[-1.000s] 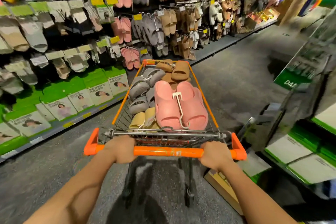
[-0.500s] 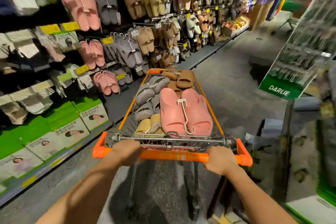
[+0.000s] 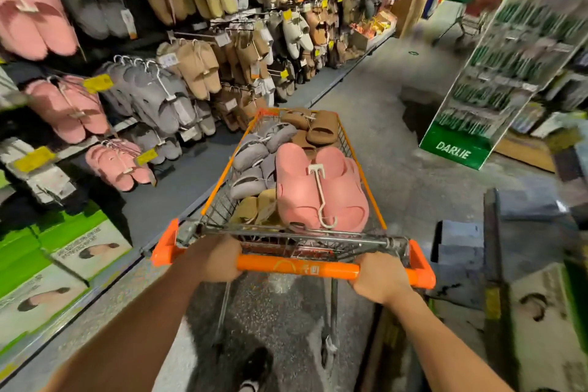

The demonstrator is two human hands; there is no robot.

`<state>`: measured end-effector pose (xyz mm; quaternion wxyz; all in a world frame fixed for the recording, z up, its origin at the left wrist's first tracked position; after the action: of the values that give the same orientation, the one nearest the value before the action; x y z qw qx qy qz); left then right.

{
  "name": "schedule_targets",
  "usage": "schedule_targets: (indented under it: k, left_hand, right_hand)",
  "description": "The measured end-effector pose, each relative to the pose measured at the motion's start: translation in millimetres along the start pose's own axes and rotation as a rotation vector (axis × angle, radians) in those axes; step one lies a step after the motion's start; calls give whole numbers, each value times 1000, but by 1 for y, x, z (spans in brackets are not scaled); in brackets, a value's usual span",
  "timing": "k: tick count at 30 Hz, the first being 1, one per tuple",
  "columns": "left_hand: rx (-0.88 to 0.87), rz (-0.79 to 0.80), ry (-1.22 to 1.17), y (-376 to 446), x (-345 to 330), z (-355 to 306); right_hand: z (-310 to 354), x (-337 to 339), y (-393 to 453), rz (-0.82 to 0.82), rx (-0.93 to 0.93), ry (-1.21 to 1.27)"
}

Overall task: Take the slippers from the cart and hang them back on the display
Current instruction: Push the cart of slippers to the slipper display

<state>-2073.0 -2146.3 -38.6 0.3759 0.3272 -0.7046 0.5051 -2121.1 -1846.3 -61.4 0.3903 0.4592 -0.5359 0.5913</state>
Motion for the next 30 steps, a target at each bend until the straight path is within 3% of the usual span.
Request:
schedule_targets:
  k: [16,30]
  left_hand:
    - [-233,-3,190,278,168,65]
    - [-383,41,264,536,289,20]
  right_hand:
    - [-31,69,234,-48,-240,90]
    - [-150,129,431,-14,-461,112]
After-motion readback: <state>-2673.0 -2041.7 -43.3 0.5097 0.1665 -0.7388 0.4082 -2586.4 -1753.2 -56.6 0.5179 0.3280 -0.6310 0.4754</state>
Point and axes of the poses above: each hand's wrist, its own y-axis towards the middle knuckle, its own x-axis out of the back of the hand, z = x × y, the point moved 1 cm from there along y, towards the middle knuckle, and after that the axes turned 13 degrees about -x, right-handed, at the moved point
